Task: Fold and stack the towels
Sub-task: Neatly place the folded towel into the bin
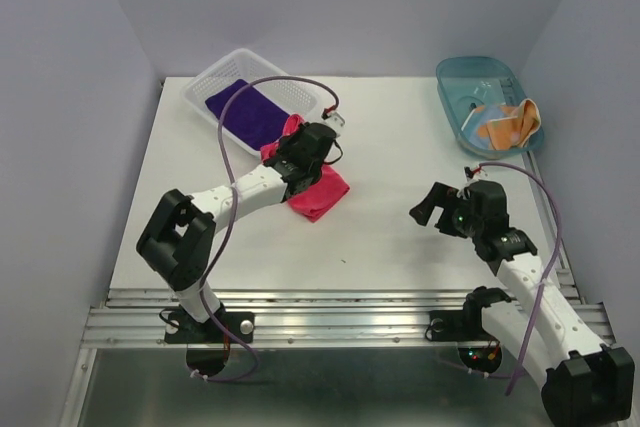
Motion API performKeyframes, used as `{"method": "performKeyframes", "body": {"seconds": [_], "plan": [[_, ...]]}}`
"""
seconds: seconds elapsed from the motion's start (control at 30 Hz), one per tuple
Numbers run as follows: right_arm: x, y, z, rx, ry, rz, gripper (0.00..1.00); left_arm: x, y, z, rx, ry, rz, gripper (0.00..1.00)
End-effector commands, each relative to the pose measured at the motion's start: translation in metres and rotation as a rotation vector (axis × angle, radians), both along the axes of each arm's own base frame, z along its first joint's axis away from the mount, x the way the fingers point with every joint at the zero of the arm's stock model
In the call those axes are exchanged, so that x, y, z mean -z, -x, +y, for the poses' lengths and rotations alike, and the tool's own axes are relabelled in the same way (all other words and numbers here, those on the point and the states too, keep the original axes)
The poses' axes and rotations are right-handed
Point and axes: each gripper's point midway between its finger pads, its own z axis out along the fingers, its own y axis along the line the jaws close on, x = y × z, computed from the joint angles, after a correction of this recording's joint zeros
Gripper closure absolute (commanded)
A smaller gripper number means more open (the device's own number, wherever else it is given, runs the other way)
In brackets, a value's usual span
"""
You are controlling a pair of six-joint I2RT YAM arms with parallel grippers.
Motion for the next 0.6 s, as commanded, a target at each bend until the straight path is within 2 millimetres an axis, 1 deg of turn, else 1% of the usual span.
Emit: {"method": "performKeyframes", "body": {"seconds": [0.0, 0.07, 0.17, 0.23, 0.27, 0.37, 0.4, 0.43, 0.47, 0.5, 0.57], "plan": [[0.001, -0.009, -0.005, 0.024, 0.030, -0.034, 0.00, -0.087, -0.022, 0.003, 0.048, 0.020, -0.172, 1.00], [0.004, -0.010, -0.008, 0.039, 0.039, -0.029, 0.00, -0.100, -0.026, 0.008, 0.057, 0.002, -0.186, 1.00], [0.007, -0.011, -0.011, 0.059, 0.053, -0.016, 0.00, -0.126, -0.033, 0.011, 0.089, -0.004, -0.223, 1.00], [0.008, -0.012, -0.014, 0.071, 0.061, -0.009, 0.00, -0.134, -0.038, 0.012, 0.104, -0.022, -0.230, 1.00], [0.011, -0.011, -0.015, 0.078, 0.065, 0.004, 0.00, -0.142, -0.040, 0.014, 0.102, -0.022, -0.243, 1.00], [0.014, -0.012, -0.017, 0.095, 0.073, 0.014, 0.00, -0.150, -0.049, 0.023, 0.075, -0.029, -0.252, 1.00], [0.014, -0.013, -0.018, 0.098, 0.075, 0.013, 0.00, -0.157, -0.054, 0.023, 0.073, -0.016, -0.262, 1.00], [0.014, -0.013, -0.018, 0.100, 0.079, 0.014, 0.00, -0.156, -0.057, 0.025, 0.074, -0.021, -0.246, 1.00], [0.013, -0.014, -0.020, 0.106, 0.081, 0.017, 0.00, -0.168, -0.062, 0.030, 0.060, -0.011, -0.263, 1.00], [0.013, -0.014, -0.020, 0.109, 0.082, 0.017, 0.00, -0.167, -0.067, 0.031, 0.052, -0.018, -0.255, 1.00], [0.015, -0.016, -0.023, 0.122, 0.096, 0.017, 0.00, -0.173, -0.073, 0.037, 0.037, -0.030, -0.260, 1.00]]}}
